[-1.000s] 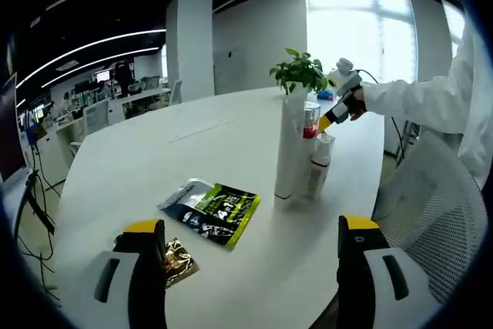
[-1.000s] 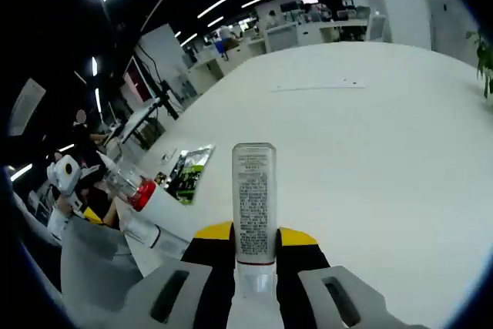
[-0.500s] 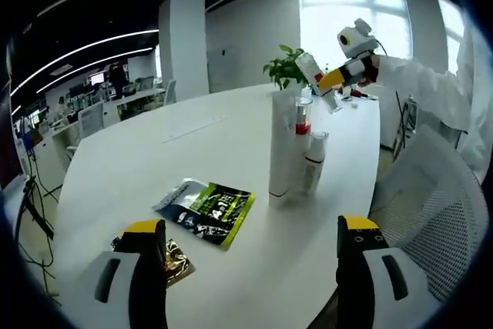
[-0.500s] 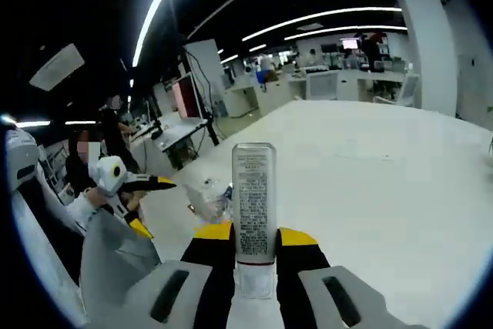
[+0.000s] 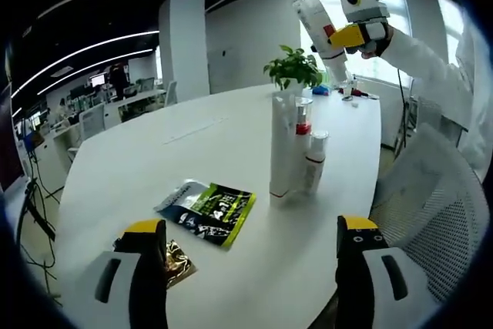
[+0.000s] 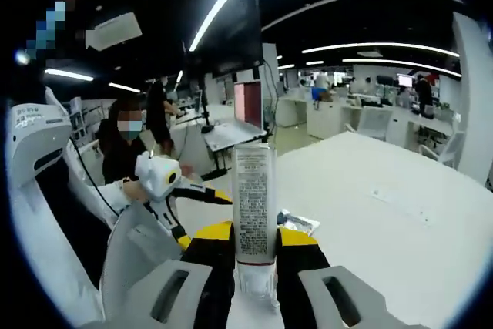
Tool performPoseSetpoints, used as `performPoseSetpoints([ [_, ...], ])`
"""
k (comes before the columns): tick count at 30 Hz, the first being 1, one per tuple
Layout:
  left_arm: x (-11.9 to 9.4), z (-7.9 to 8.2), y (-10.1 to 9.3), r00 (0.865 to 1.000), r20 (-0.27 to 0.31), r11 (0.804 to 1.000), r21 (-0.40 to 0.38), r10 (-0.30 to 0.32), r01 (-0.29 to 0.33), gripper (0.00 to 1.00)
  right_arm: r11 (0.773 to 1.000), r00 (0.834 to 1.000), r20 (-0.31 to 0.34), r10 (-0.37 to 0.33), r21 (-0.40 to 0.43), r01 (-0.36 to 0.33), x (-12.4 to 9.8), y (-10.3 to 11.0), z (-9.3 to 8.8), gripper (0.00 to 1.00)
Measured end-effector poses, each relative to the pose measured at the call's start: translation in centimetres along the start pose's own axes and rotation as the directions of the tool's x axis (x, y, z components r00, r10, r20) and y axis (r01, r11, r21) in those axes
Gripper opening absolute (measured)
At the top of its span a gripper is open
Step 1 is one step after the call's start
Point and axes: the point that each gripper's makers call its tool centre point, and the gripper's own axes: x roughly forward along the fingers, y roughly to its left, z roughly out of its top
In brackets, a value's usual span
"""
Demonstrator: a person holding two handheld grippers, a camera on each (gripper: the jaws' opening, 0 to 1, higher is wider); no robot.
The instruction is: Arrange the skincare products in the storage area until every visible bottle or jar stands upright without overlapping.
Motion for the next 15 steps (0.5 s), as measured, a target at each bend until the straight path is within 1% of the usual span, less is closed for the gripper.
performPoseSetpoints([
  [2,0.0,-0.1,0.0,1.000,-0.002,1.000,0.006,-0.001,0.001,0.87,0.999,0.999,-0.044,0.009,-0.036,-0.010,0.8,0.6,-0.9,0.11],
  [4,0.0,-0.1,0.1,1.000,-0.001,1.000,0.003,0.000,0.000,0.87,0.997,0.996,-0.092,-0.001,-0.075,-0.006,1.9,0.9,-2.0,0.11],
  [6,-0.1,0.0,0.1,1.000,0.003,1.000,0.002,0.002,-0.002,0.86,0.996,0.993,-0.113,0.011,-0.091,-0.022,2.8,1.6,-2.7,0.11],
  [7,0.0,0.0,0.1,1.000,0.004,1.000,0.002,0.001,-0.001,0.86,0.995,0.994,-0.112,0.017,-0.091,-0.028,3.2,2.0,-2.8,0.11],
  [8,0.0,0.0,0.1,1.000,0.003,1.000,0.006,-0.001,0.001,0.85,0.993,0.993,-0.118,0.020,-0.114,-0.034,3.7,2.4,-3.1,0.11],
  [11,0.1,-0.1,-0.1,1.000,-0.002,1.000,0.019,-0.012,0.012,0.82,0.978,0.986,-0.164,-0.016,-0.208,-0.019,4.8,2.5,-4.2,0.11],
  [13,0.2,-0.3,-0.5,1.000,-0.011,0.999,0.034,-0.022,0.022,0.83,0.980,0.983,-0.183,-0.001,-0.197,-0.035,5.9,3.3,-5.0,0.11],
  [15,0.3,-0.5,-0.6,0.999,-0.023,0.998,0.051,-0.028,0.029,0.82,0.974,0.982,-0.187,0.007,-0.220,-0.048,6.8,3.9,-5.5,0.11],
])
